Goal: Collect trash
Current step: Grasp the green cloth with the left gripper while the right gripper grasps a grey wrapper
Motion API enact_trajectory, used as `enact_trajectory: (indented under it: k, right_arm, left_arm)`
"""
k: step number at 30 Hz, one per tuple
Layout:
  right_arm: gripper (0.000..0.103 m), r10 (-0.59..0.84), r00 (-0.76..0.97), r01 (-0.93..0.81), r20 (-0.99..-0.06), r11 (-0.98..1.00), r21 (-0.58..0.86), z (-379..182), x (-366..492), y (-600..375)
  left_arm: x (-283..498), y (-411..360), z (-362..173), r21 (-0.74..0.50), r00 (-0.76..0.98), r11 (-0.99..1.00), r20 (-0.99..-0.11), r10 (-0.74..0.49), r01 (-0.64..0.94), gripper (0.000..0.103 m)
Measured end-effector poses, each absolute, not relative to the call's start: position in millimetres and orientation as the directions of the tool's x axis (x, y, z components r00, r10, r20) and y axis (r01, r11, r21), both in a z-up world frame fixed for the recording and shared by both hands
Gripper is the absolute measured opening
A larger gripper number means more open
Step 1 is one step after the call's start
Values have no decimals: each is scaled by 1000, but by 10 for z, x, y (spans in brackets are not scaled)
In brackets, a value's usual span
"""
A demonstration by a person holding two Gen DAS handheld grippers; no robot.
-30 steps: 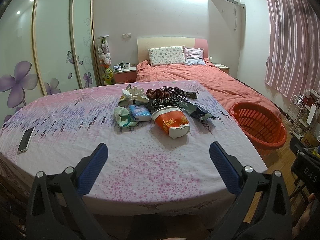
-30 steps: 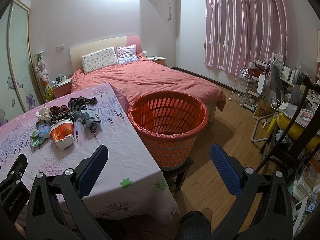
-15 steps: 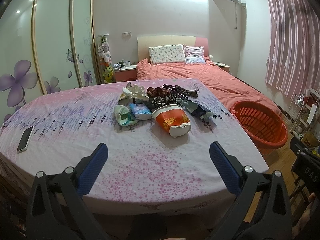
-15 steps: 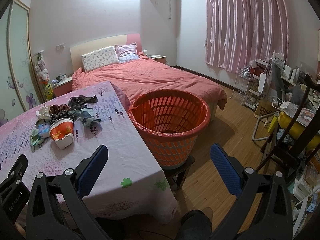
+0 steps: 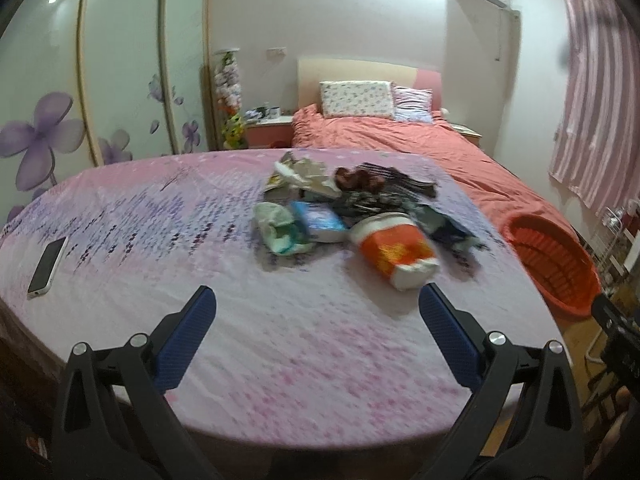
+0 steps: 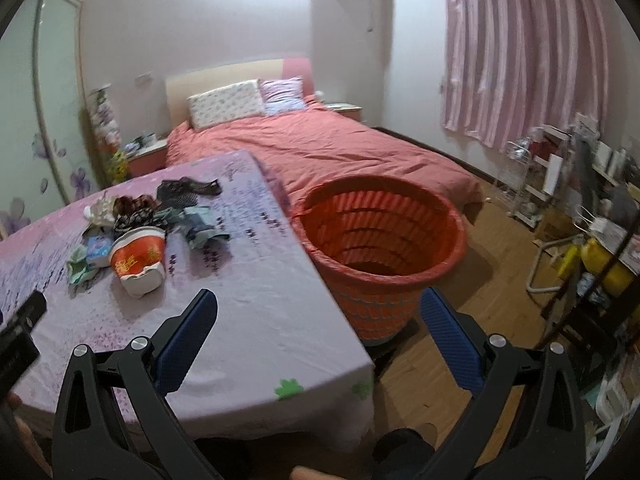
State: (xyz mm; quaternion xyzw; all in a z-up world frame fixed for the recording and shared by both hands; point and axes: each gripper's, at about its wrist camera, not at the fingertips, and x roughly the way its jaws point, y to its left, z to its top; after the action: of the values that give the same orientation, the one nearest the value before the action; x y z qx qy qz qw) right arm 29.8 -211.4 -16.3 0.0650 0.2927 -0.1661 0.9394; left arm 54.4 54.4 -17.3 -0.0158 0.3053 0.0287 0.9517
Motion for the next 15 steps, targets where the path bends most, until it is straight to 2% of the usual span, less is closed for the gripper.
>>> enact_trajectory:
  k: [9,13,15]
  right_arm:
    - [95,-110,818,191,-564,978,86,-126,832,-2041]
    - [79,-46,816,128,-576,987,102,-120,1124,-2009]
    - [75,-4,801,88,-598,990,111,-163,1327,-2000]
  left_arm:
    - [1271,1093,-271,9,771,990,-626,117,-143,95]
    - [1601,1237,-353,-18,750,991,-655,89,-134,91]
    - [1747,1279,-411,-36,740,993,-670,61,-114,88]
